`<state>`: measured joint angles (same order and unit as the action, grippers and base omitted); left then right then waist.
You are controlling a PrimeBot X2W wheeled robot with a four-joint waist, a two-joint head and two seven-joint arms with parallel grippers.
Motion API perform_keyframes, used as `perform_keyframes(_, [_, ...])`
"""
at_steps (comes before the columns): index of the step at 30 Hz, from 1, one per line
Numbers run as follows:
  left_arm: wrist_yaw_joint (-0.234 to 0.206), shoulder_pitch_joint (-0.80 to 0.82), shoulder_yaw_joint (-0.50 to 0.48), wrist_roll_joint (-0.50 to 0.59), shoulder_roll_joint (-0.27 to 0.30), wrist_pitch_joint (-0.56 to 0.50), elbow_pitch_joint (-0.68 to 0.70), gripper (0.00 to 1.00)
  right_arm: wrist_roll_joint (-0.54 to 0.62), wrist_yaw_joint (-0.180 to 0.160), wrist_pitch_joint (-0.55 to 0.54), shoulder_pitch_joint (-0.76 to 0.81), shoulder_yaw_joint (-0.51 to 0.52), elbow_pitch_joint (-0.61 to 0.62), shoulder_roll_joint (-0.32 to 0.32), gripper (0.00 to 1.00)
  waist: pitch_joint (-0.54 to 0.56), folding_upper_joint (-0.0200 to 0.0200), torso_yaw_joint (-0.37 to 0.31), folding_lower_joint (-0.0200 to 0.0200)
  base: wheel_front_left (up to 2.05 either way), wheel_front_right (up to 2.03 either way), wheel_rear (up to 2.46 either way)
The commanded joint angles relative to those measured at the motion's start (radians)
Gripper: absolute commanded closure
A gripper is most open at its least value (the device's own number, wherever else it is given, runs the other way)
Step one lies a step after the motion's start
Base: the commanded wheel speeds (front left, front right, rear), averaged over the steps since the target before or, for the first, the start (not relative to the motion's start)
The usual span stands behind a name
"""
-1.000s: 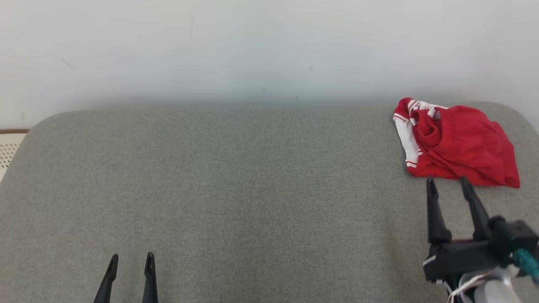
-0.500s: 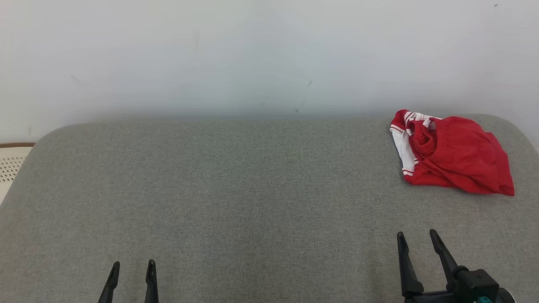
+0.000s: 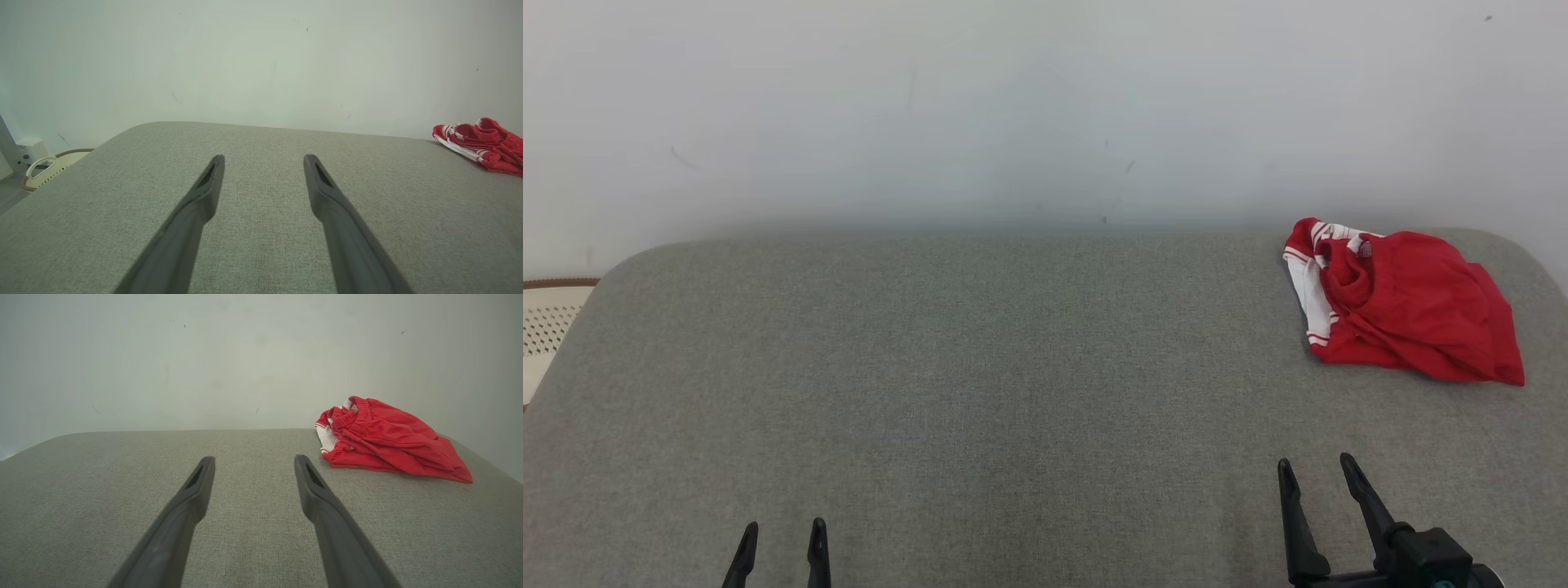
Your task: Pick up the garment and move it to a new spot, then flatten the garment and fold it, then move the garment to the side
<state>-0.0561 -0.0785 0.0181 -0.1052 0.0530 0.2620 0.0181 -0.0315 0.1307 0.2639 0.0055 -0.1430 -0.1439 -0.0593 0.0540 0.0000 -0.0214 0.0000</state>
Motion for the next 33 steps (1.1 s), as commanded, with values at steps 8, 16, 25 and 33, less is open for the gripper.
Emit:
perform_keyframes(8, [-0.002, -0.014, -0.004, -0.008, -0.001, 0.003, -0.003, 0.0, 0.006, 0.0, 0.001, -0.009, 0.001, 0.0, 0.004, 0.0, -0.001, 0.0, -0.003, 0.0, 0.0, 0.0, 0.0])
perform_keyframes(16, [0.003, -0.016, 0.001, -0.013, -0.002, 0.003, -0.004, 0.0, 0.008, 0.0, 0.001, -0.012, 0.002, -0.003, 0.005, 0.0, -0.002, 0.0, -0.006, 0.0, 0.0, 0.0, 0.0])
perform_keyframes(25, [0.015, -0.004, 0.008, -0.011, -0.001, 0.0, -0.009, 1.0, 0.002, 0.0, 0.0, 0.001, 0.001, -0.009, 0.003, 1.0, 0.0, 0.0, -0.005, 0.0, 0.0, 0.0, 0.0])
perform_keyframes(33, [0.026, 0.004, 0.019, -0.126, -0.001, -0.02, -0.043, 1.0, -0.127, 0.0, -0.022, 0.022, 0.017, -0.024, -0.006, 1.0, -0.003, 0.0, -0.004, 0.0, 0.0, 0.0, 0.0])
